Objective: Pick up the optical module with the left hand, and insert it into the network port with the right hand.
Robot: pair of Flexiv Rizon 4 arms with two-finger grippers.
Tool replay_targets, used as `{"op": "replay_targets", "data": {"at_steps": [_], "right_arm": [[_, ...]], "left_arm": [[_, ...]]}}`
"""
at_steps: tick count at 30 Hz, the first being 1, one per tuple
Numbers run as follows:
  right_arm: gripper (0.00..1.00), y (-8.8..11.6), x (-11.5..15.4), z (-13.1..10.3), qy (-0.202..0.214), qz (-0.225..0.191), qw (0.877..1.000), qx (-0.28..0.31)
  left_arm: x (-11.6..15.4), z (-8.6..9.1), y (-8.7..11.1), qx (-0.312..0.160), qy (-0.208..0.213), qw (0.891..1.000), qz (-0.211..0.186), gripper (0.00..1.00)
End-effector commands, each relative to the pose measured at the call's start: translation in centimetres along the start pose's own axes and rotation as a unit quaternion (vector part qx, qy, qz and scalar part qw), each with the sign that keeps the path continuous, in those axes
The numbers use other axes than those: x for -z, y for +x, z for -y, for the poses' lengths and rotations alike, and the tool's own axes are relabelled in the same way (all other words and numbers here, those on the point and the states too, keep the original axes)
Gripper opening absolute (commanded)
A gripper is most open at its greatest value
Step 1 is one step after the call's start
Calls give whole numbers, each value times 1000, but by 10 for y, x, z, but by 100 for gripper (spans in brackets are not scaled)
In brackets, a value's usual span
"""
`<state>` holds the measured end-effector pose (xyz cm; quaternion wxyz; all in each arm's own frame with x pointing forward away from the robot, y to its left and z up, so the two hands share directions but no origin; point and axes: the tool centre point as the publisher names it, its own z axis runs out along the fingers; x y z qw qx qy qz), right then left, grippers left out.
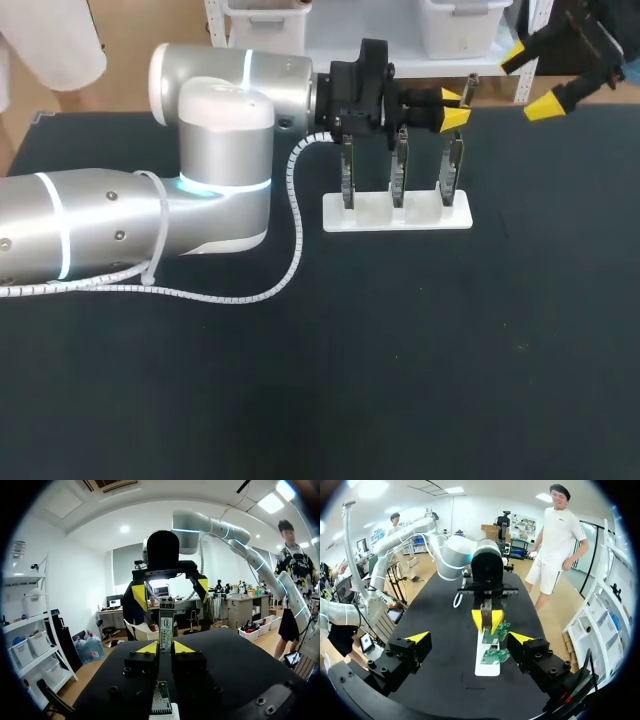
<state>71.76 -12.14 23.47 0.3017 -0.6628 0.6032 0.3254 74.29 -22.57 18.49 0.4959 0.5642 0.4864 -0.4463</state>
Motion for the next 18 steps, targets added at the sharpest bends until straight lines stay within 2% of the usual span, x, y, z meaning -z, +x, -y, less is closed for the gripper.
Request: {"op": "replay_targets", "data": {"at_steps": [1, 5, 18], "right_arm": [[100, -8, 4, -9, 12, 3, 1000, 7], [100, -19, -1, -9, 11, 2, 1000, 13], [100, -30, -16, -17, 11, 12, 1000, -3]], "left_arm": [[1, 2, 1, -1, -3, 1000, 1, 0], [1, 2, 1, -1, -3, 1000, 1, 0], [1, 2, 1, -1, -3, 1000, 1, 0]]}}
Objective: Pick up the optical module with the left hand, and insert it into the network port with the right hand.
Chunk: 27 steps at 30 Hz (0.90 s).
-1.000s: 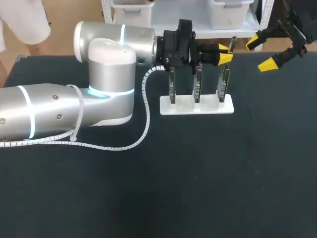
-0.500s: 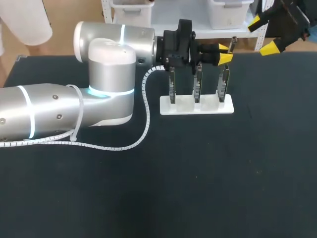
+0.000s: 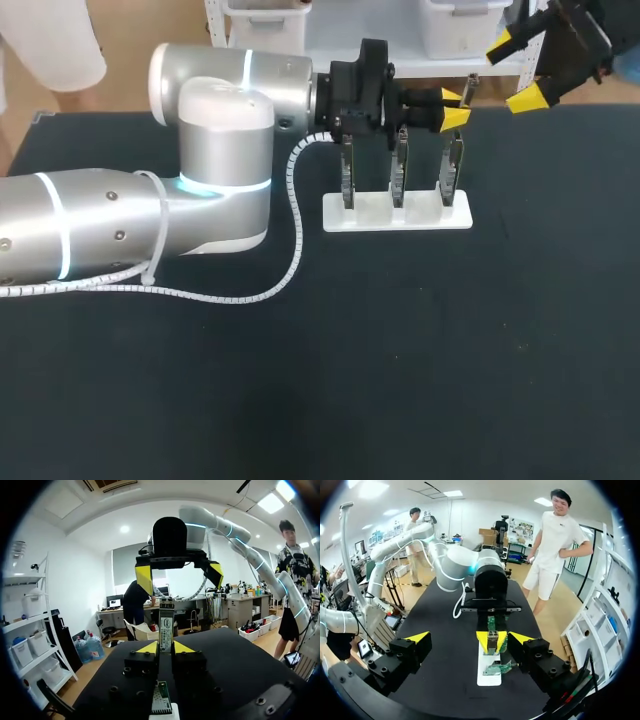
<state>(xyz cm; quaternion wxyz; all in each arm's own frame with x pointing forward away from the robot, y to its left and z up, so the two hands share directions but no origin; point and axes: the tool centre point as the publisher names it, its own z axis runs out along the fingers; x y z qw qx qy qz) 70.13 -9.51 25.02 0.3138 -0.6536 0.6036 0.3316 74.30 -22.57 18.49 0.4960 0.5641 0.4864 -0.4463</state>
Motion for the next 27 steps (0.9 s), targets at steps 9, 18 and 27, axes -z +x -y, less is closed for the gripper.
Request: {"op": "replay_targets", "data": {"at_steps": [9, 18, 27], "right_arm": [[100, -1, -11, 11, -11, 5, 1000, 18], [100, -7, -17, 30, -28, 9, 999, 40], [100, -1, -29, 30, -30, 19, 999, 32]], "left_arm": [[1, 2, 0, -1, -3, 1000, 1, 0], [1, 2, 0, -1, -3, 1000, 1, 0], [1, 2, 0, -1, -3, 1000, 1, 0]]}}
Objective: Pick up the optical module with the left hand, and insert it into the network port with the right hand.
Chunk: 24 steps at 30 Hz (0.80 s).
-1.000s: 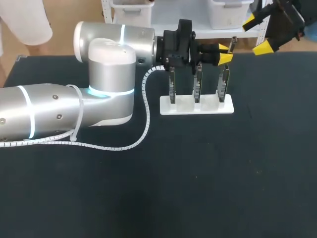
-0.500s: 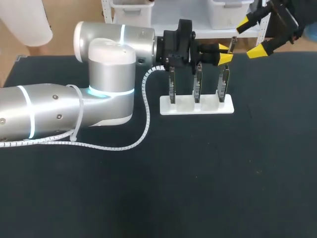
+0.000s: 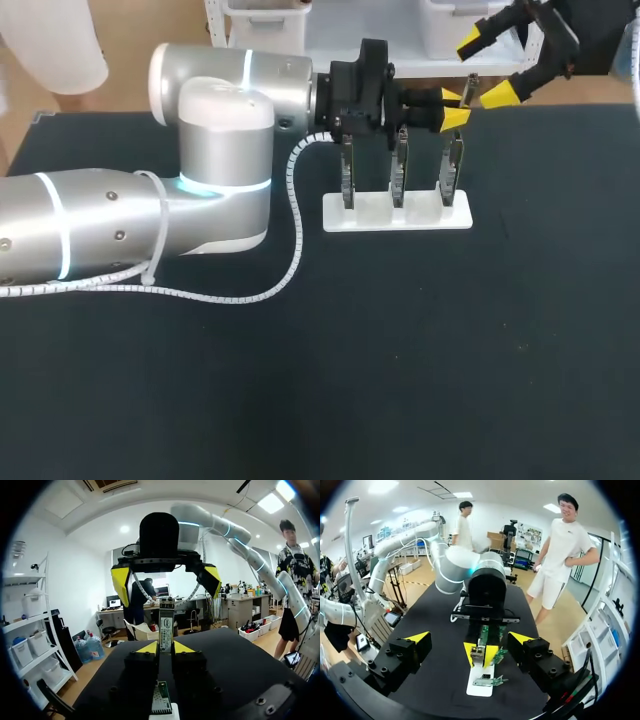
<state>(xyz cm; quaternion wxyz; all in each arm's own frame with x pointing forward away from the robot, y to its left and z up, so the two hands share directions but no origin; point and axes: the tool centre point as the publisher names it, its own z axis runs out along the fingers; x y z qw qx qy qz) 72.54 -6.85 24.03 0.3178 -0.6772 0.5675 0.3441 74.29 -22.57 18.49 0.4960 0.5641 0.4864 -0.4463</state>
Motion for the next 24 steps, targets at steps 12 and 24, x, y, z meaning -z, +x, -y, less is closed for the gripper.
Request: {"op": "replay_targets", "data": {"at_steps": [12, 24], "right_arm": [[100, 5, 1, -3, 45, 51, 998, 6], [100, 3, -1, -5, 46, 58, 997, 4]], "left_arm": [[1, 2, 0, -1, -3, 1000, 1, 0], [1, 2, 0, -1, -3, 1000, 1, 0]]}}
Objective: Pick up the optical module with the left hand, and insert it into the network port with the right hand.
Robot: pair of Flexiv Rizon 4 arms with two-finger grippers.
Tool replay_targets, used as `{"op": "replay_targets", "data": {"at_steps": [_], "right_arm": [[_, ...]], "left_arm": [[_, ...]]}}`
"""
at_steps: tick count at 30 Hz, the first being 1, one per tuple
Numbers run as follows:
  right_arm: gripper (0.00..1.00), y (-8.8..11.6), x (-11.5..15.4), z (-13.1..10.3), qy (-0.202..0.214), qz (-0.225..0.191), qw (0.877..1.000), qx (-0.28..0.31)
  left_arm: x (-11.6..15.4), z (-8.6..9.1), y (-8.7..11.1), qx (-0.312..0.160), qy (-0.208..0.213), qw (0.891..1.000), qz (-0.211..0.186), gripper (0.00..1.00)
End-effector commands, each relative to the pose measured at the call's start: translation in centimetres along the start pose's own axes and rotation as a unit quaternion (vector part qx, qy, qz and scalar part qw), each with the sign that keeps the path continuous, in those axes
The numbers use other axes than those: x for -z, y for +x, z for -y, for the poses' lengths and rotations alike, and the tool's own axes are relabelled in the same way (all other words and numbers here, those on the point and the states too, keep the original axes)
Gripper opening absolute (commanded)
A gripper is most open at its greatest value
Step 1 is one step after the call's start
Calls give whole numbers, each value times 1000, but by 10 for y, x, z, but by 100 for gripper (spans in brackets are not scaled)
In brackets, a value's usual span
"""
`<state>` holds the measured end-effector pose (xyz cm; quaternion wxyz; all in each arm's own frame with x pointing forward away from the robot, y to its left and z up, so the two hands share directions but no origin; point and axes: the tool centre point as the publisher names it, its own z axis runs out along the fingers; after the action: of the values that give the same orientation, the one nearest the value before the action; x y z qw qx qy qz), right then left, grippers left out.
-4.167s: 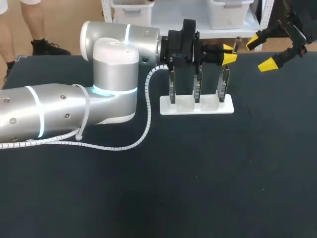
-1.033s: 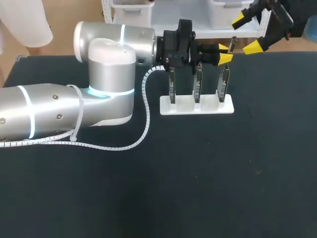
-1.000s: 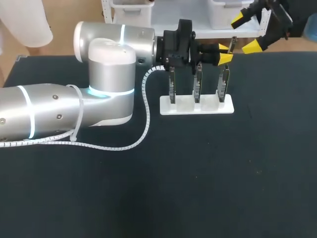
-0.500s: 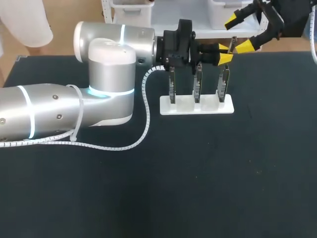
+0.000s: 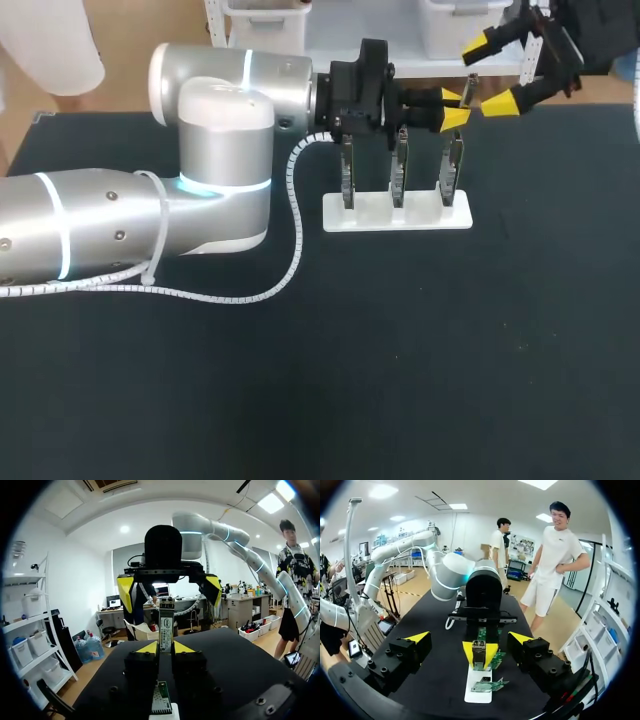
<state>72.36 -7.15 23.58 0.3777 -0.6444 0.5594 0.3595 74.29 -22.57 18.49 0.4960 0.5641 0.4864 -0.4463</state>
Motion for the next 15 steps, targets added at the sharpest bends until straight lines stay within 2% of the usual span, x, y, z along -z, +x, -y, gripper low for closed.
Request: {"op": "replay_targets", "data": {"at_steps": [1, 15], "right_arm": [[100, -3, -1, -3, 6, 1, 1000, 3], [100, -3, -1, 0, 12, 19, 1000, -2]], "left_arm": [[1, 2, 1, -1, -3, 1000, 1, 0], [1, 2, 1, -1, -3, 1000, 1, 0]]}}
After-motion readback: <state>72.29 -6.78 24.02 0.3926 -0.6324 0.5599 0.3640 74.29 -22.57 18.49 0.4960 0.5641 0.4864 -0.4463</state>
